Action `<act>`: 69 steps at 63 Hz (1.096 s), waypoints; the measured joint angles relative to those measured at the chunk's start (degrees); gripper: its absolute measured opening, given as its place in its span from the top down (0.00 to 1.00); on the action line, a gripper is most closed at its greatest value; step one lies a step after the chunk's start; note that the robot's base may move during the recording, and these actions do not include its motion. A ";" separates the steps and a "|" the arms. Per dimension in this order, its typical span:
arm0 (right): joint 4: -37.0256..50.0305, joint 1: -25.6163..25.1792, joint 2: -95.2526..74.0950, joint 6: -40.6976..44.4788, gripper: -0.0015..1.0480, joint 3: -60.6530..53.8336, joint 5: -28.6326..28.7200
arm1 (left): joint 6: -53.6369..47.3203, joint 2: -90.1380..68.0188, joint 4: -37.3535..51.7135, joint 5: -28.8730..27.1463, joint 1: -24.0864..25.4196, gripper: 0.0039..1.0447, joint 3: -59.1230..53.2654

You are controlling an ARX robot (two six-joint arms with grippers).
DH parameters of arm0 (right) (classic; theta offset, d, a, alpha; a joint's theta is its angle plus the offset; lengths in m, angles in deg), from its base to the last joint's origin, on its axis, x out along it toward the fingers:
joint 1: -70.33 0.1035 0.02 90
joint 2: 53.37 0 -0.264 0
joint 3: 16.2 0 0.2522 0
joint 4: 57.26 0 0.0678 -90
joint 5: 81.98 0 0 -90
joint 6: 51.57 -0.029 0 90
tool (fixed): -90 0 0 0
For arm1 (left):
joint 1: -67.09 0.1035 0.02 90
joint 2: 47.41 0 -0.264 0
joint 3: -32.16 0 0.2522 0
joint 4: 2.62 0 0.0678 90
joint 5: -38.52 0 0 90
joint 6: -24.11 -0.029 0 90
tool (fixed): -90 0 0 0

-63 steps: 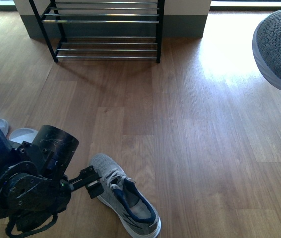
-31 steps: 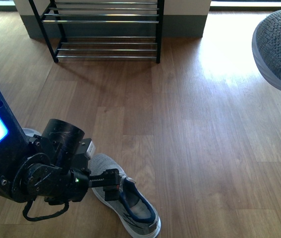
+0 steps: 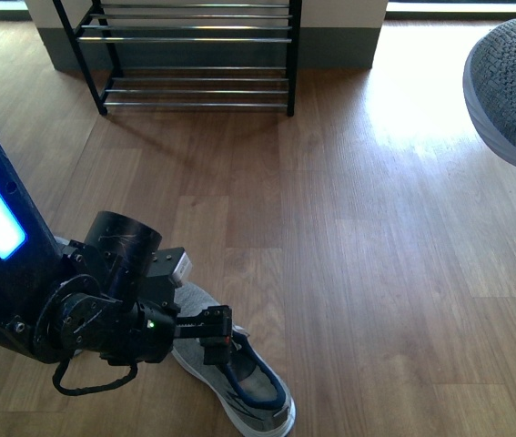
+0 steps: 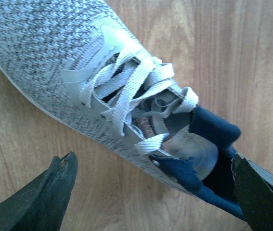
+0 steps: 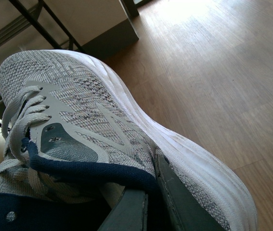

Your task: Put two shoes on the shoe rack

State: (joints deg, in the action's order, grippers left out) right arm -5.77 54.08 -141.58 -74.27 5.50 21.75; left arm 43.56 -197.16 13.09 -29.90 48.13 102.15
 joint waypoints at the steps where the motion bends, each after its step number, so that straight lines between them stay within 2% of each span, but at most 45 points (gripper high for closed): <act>1: 0.00 0.00 0.00 0.00 0.99 0.00 0.00 | 0.15 0.11 0.17 0.26 0.11 0.09 -0.22; 20: 0.00 0.00 0.00 0.00 0.99 0.00 0.00 | 2.05 0.59 -1.05 -4.63 2.40 0.09 -1.95; 34: 0.00 0.00 0.00 0.00 0.99 0.00 -0.02 | 1.81 0.35 -1.42 -1.73 3.65 0.09 -1.95; 54: 0.00 0.00 0.00 0.00 0.99 0.00 -0.04 | -6.71 0.35 -7.23 2.99 4.13 0.09 -1.22; 69: 0.00 0.00 0.00 0.00 0.99 0.00 -0.02 | -12.55 0.37 -11.61 2.40 4.13 0.09 -0.09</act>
State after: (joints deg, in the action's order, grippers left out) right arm -5.77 54.08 -141.58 -74.27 5.50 21.73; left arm 31.01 -196.79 1.49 -27.50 52.26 102.06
